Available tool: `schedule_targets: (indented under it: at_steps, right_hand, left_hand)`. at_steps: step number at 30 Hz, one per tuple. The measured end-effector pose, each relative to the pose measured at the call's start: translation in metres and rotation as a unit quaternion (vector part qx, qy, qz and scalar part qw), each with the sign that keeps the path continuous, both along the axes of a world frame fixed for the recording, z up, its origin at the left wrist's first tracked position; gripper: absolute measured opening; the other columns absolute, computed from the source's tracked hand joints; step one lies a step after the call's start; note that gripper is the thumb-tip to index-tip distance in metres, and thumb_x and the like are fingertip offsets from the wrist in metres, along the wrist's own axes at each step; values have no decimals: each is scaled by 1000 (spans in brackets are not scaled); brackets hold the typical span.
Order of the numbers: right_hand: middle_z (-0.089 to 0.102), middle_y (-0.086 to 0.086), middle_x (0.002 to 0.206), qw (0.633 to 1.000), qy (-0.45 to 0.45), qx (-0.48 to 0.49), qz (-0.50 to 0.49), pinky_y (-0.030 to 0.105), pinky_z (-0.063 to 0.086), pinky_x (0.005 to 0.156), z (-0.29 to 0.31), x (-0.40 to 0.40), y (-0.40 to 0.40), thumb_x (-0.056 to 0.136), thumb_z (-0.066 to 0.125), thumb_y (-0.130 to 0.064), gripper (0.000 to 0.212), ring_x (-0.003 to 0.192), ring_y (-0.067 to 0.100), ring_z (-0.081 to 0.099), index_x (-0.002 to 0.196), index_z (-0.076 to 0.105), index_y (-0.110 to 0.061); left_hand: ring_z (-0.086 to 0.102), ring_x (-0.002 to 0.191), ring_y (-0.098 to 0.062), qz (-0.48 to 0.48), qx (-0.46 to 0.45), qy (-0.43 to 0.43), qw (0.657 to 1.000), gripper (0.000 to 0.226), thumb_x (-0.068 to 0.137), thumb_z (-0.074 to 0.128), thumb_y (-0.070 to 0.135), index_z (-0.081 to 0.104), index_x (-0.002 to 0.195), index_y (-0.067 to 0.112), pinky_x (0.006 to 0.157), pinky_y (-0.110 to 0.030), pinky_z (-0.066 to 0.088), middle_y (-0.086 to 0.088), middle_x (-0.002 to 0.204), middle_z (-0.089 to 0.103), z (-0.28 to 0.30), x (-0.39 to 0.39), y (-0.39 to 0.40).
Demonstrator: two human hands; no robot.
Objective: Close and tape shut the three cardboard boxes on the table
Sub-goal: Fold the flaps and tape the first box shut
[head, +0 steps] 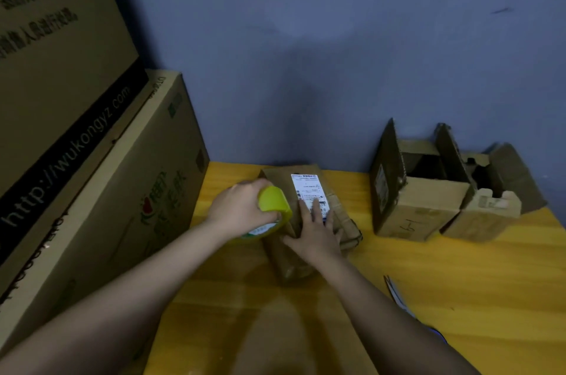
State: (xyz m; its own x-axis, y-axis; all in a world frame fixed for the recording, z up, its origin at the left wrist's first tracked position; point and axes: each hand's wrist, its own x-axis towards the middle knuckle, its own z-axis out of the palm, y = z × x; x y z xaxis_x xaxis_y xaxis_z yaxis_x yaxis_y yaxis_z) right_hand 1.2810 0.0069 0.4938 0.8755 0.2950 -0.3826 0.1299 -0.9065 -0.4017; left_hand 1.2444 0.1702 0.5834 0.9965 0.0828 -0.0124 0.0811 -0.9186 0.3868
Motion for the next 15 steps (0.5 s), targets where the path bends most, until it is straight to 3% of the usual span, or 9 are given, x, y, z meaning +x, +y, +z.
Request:
schedule_targets:
  at_steps: [5,7,9,10,12,13,15]
  right_hand:
    - [-4,-8,162,990,48,125,-37,53,16,117,13,18,-31,84,55,-54,87,149,29,0,153,5,-38]
    - [15,-8,160,975,73,198,-65,47,24,116,17,22,-46,71,54,-61,89,147,24,15,150,20,-40]
    - [38,-10,146,953,101,271,-92,36,33,111,23,25,-61,78,58,-51,66,136,15,34,139,34,-44]
    - [42,-11,137,939,121,305,-99,29,36,105,28,26,-68,88,59,-38,55,129,12,39,137,34,-43]
    - [41,-6,135,921,172,335,-105,21,41,90,35,28,-82,98,52,-22,54,127,16,42,146,29,-30]
    - [40,-4,139,918,190,330,-110,20,42,88,35,30,-89,99,49,-23,55,129,18,42,149,26,-25]
    - [39,-3,144,907,217,339,-126,25,40,97,31,32,-100,99,49,-30,55,127,19,44,150,27,-23]
  left_hand:
    - [57,112,-23,-25,11,-31,999,60,72,71,52,53,125,30,82,-31,46,1,122,63,22,18,-31]
    - [56,112,-25,-42,35,-34,998,57,73,69,52,54,123,28,81,-32,45,0,120,63,33,28,-49]
    - [56,112,-26,-62,54,-23,996,54,74,68,51,55,119,25,78,-31,44,-2,117,64,42,40,-67]
    - [57,111,-27,-73,58,-14,996,53,74,68,50,54,117,23,77,-31,43,-3,116,64,46,47,-75]
    - [58,108,-31,-90,56,10,994,57,74,69,47,47,117,18,73,-33,41,-6,112,63,51,61,-93]
    - [58,106,-32,-95,57,25,994,59,74,69,44,42,117,15,72,-33,39,-8,111,61,53,68,-101]
    - [57,103,-33,-106,59,62,991,59,76,67,41,36,117,11,70,-33,38,-8,104,57,57,81,-117]
